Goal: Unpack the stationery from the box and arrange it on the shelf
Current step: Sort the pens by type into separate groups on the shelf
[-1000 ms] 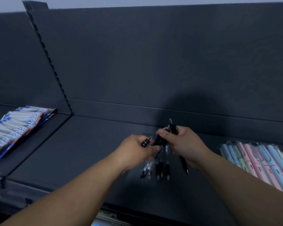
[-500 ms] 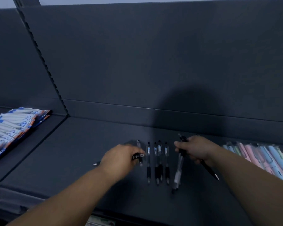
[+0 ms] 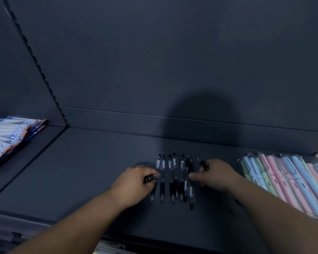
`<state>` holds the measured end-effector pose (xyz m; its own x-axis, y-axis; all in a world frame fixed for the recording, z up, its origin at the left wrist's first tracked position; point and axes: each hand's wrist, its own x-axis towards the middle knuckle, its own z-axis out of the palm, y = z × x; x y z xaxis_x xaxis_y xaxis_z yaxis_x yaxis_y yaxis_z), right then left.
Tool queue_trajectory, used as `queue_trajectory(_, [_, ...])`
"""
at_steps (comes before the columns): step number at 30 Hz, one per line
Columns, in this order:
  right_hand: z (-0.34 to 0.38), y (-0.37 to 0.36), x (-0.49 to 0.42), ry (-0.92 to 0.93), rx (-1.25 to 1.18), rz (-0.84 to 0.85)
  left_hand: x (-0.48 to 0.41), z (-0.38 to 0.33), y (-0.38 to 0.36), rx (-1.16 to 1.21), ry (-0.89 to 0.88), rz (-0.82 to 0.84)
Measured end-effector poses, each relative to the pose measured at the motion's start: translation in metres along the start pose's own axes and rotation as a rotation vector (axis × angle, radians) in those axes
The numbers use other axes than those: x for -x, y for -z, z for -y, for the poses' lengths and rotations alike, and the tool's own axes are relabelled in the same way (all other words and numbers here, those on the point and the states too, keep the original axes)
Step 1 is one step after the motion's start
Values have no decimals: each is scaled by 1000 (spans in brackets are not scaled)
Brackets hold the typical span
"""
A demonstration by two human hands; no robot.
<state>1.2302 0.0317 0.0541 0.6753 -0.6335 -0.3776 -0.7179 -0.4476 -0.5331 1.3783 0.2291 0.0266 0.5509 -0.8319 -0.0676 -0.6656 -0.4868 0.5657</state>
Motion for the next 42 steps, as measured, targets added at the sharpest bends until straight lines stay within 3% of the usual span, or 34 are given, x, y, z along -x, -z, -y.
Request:
queue_trajectory(3, [3, -7, 8, 6, 57, 80, -4, -5, -1, -34, -7, 14])
queue_trajectory(10, [-3, -15, 0, 6, -11, -84, -14, -11, -4, 47, 41, 28])
queue_trajectory(24, [-4, -20, -4, 58, -30, -100, -20, -19, -8, 76, 146, -11])
queue_trajectory(34, [-10, -14, -9, -6, -28, -67, -16, -24, -14, 62, 162, -54])
queue_trajectory(42, [-18, 8, -16, 27, 165, -63, -15, -28, -15, 40, 192, -67])
